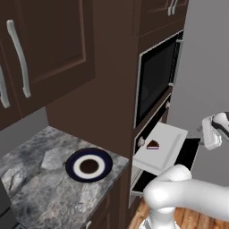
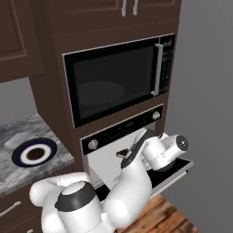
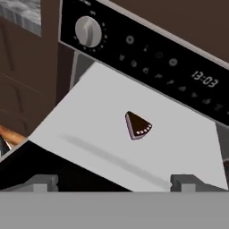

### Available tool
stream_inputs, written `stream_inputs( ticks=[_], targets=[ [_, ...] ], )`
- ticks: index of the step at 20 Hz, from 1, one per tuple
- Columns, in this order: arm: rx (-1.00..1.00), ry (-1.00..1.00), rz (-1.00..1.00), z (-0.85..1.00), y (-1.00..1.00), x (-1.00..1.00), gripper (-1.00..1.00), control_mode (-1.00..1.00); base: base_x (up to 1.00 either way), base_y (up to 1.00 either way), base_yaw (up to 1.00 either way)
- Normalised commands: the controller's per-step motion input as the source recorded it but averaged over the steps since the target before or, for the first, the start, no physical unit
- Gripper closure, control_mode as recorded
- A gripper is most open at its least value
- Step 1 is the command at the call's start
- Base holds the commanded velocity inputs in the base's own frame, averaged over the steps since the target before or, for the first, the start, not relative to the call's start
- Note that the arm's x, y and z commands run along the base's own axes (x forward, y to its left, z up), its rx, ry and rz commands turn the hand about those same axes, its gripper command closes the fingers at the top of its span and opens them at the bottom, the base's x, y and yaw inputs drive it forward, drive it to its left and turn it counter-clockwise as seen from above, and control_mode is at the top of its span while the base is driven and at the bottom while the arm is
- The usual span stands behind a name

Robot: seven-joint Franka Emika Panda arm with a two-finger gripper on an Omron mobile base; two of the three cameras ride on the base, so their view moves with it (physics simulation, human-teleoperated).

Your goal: Take the baked cake out of the oven and place it on the plate for cooling. Then close the oven door.

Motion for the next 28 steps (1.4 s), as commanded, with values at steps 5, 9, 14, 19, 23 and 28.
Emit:
stream_inputs(
  ticks=[5,9,14,19,23,28],
  targets=[
    [0.0,-0.02,0.21,0.14,0.32,0.07,-1.0,-1.0,0.0,0.0,0.0],
    [0.0,0.0,0.1,0.01,0.26,0.13,-1.0,-1.0,0.0,0.0,0.0],
    [-0.03,0.0,0.0,0.0,0.43,0.01,-1.0,-1.0,0.0,0.0,0.0],
    [-0.01,0.0,-0.07,0.0,0.44,0.0,-1.0,-1.0,0.0,0.0,0.0],
    [0.0,0.01,-0.14,-0.05,0.36,0.0,-1.0,-1.0,0.0,0.0,0.0],
    [-0.02,0.0,-0.11,-0.17,0.38,0.0,-1.0,-1.0,0.0,0.0,0.0]
  ],
)
